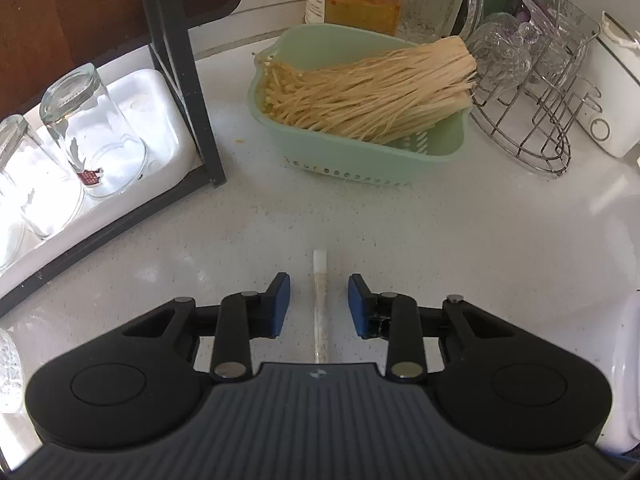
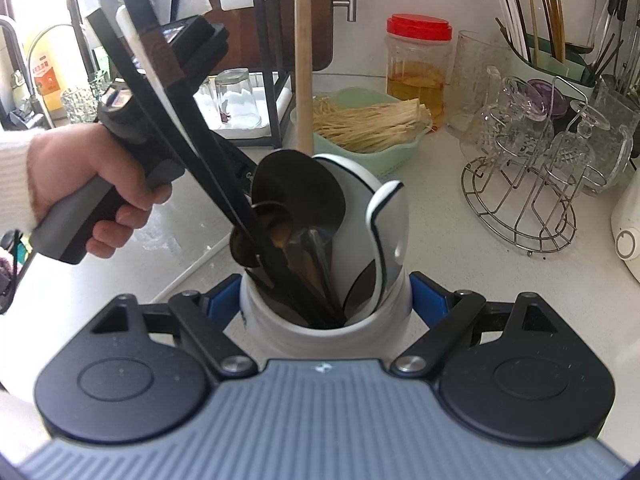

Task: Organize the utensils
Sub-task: 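Close the left tool on the white chopstick, then lift the white chopstick with the left tool and carry it to the pot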

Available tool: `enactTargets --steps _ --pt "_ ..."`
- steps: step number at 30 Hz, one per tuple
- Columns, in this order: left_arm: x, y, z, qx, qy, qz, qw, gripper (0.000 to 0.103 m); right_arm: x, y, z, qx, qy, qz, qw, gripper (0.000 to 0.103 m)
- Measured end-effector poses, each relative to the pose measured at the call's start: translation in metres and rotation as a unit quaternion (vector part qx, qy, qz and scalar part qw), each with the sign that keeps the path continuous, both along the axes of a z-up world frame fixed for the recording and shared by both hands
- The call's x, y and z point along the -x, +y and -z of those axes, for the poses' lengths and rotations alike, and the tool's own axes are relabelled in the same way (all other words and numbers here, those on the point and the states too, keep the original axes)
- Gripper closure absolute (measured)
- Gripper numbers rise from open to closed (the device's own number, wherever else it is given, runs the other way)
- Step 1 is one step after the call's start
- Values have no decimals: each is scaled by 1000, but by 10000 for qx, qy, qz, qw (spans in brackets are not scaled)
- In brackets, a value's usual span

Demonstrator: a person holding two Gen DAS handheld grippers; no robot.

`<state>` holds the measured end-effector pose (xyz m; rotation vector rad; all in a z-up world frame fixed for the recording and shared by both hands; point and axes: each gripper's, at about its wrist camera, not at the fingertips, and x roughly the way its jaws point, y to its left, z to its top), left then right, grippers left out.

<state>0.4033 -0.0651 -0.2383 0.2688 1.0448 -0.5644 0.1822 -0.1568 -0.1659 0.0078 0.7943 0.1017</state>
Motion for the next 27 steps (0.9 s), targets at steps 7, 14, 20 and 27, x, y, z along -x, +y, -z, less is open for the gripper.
enactTargets --steps 7,14,20,27 --pt "-2 -4 -1 -150 -25 -32 9999 91 -2 1 -1 33 82 82 9999 13" --pt "4 -4 -2 -109 27 24 9999 96 -3 2 0 43 83 145 9999 13" --pt "21 12 -13 159 44 -453 9988 96 -3 0 -1 50 122 70 9999 13" --pt "46 31 -34 398 -15 -1030 9939 96 -7 -5 0 41 72 -163 9998 13"
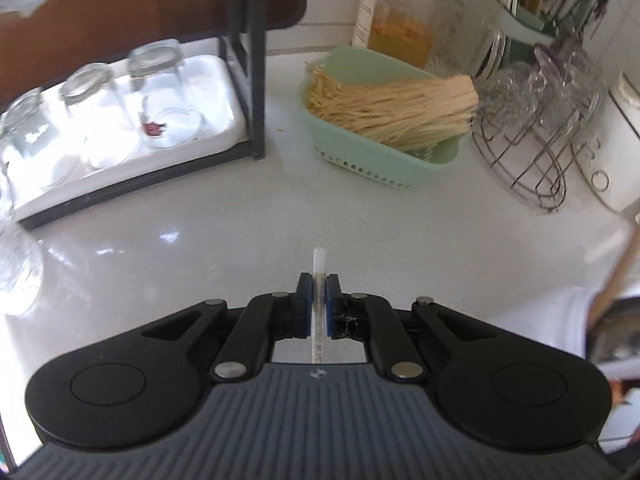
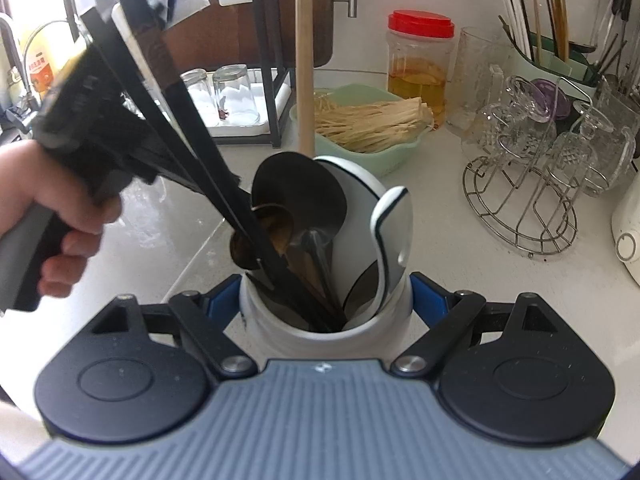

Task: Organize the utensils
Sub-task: 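Lift the white chopstick with the left tool and carry it to the pot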

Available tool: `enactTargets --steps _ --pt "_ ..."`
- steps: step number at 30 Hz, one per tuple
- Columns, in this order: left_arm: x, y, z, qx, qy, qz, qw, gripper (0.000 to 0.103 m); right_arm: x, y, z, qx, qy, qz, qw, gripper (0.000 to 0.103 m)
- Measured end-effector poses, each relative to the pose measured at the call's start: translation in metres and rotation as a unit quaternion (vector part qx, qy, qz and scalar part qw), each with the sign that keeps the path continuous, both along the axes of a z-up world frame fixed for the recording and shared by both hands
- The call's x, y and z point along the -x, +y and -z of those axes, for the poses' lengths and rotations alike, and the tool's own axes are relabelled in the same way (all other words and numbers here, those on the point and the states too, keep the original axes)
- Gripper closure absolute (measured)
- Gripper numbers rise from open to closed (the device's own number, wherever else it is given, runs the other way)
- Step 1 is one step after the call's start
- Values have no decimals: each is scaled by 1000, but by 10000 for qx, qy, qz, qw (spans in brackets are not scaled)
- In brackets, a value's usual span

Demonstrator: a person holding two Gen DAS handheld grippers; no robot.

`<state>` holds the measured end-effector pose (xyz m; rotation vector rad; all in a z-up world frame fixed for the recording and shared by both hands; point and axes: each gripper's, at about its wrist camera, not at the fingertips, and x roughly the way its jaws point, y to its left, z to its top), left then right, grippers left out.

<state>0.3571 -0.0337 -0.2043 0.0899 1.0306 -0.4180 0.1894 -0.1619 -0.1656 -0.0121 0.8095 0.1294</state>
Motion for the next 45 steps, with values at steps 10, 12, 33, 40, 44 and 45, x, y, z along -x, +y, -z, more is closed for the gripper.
enactTargets --steps 10,12,33,40,44,45 --pt "60 16 -42 153 -261 -774 9965 96 -2 -13 1 -26 -126 -568 9983 13" --pt "75 19 -52 200 -365 -918 9949 96 -2 -16 1 -44 -150 -656 9977 13" --pt "200 9 -134 593 -1201 -1542 9789 96 4 -22 4 -81 -352 -1046 9939 13" --pt "212 6 -147 685 -1268 -1466 9786 96 5 -24 4 -129 -402 -1106 9930 13" --pt "217 6 -161 712 -1358 -1417 9780 96 6 -24 5 -159 -449 -1078 9930 13" --pt "218 6 -166 733 -1400 -1385 9777 96 6 -24 5 -161 -469 -1080 9929 13"
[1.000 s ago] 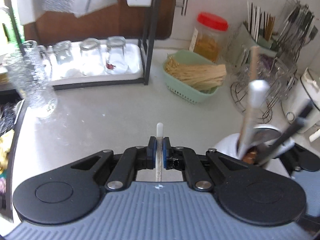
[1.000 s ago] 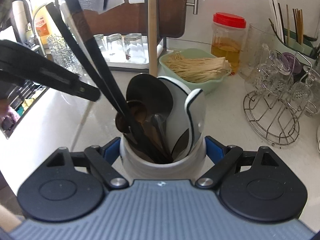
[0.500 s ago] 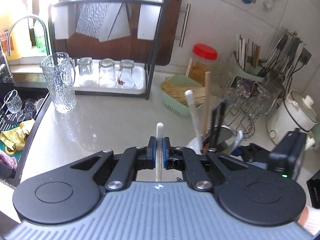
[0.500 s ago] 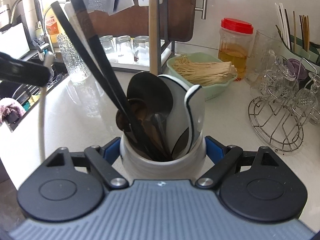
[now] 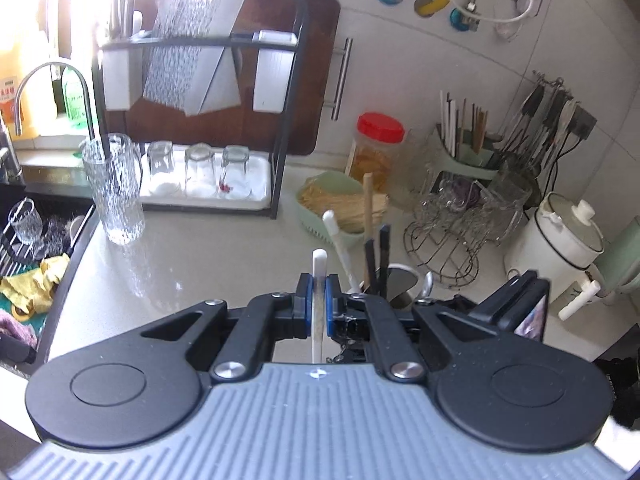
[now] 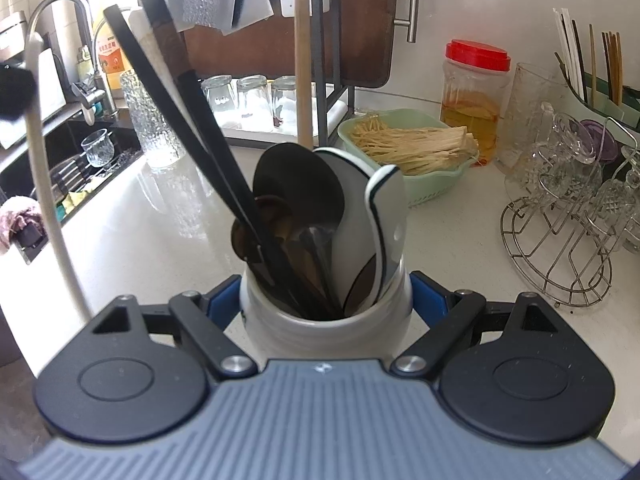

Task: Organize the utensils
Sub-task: 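Lift the white chopstick with the left tool and carry it to the pot, then lower the white chopstick into the white pot held by the right tool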

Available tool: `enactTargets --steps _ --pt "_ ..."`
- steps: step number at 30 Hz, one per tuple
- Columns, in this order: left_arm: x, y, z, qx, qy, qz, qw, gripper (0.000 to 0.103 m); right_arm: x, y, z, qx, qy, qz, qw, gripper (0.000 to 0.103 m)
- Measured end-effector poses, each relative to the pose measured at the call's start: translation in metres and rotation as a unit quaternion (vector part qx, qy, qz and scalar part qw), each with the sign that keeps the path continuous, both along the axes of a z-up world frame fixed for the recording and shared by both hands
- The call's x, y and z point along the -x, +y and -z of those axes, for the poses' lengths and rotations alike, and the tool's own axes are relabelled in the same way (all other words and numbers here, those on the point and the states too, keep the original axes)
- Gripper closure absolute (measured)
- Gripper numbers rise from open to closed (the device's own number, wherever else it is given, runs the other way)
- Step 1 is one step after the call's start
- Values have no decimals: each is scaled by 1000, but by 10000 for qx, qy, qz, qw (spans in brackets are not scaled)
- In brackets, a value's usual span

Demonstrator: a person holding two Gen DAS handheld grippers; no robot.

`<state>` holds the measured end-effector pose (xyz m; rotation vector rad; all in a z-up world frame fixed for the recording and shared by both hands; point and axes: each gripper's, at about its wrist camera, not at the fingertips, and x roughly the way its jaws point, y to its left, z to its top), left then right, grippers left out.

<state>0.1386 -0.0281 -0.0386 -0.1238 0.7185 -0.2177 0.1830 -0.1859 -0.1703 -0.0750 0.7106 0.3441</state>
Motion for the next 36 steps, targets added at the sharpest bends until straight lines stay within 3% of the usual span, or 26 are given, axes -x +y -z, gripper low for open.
enactTargets --steps 9,18,26,36 --pt "5 -4 -42 -81 -400 272 9988 96 4 -1 1 -31 -117 -40 9999 13" --pt "0 -8 -80 -86 -530 630 9966 96 3 -2 1 -42 -137 -53 9999 13" --pt "6 -25 -120 -260 -865 1090 9899 96 4 -2 2 -61 -165 -32 9998 13" --pt "-1 -41 -141 -431 -1096 1409 9830 96 4 -2 3 -72 -198 -38 9998 13"
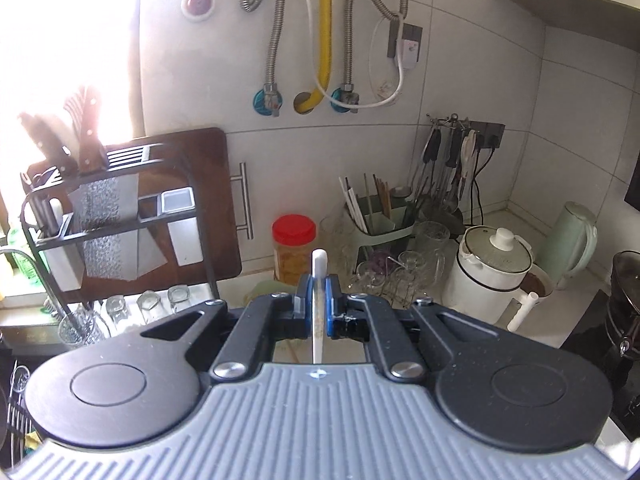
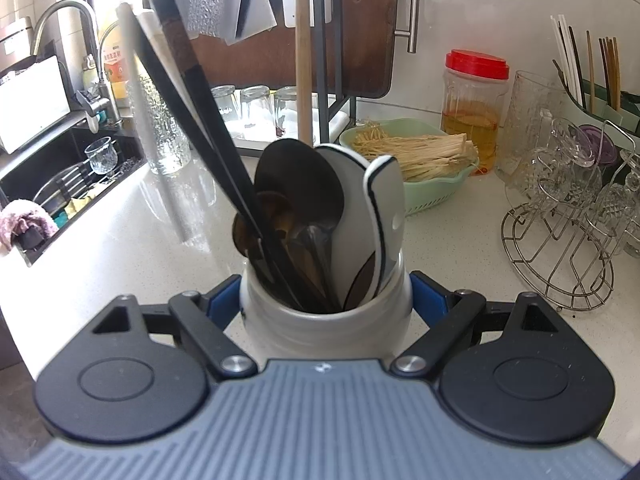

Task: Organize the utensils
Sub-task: 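Lower the white chopstick into the white pot held by the right tool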

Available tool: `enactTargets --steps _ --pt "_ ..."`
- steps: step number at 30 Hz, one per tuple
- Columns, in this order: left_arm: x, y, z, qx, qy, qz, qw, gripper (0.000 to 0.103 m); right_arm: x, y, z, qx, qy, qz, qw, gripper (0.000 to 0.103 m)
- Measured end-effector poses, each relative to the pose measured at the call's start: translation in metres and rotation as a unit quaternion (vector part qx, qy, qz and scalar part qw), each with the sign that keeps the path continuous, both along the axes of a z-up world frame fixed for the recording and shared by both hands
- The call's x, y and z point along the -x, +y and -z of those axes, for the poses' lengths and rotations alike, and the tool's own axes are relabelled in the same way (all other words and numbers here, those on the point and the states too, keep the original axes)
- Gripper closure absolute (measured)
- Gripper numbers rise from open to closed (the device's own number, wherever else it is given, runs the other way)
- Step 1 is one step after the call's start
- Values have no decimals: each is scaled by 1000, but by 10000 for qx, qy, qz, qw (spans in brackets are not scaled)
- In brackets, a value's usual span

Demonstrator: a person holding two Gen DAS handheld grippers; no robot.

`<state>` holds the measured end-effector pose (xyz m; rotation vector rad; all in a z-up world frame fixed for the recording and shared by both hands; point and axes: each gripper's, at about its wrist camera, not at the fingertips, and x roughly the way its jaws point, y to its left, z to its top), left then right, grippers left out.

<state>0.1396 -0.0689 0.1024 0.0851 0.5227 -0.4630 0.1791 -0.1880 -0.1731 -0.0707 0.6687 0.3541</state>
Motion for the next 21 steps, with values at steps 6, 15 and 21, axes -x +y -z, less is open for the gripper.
enactTargets --steps 6,15,21 --pt "-12 -13 4 -7 -21 184 9998 96 1 0 0 -9 -7 3 10000 13" --pt "-35 -31 29 -50 73 369 9993 96 2 0 1 -22 -36 11 10000 13" --pt "-49 -36 52 -85 426 397 9983 96 3 1 1 -45 -76 44 10000 13"
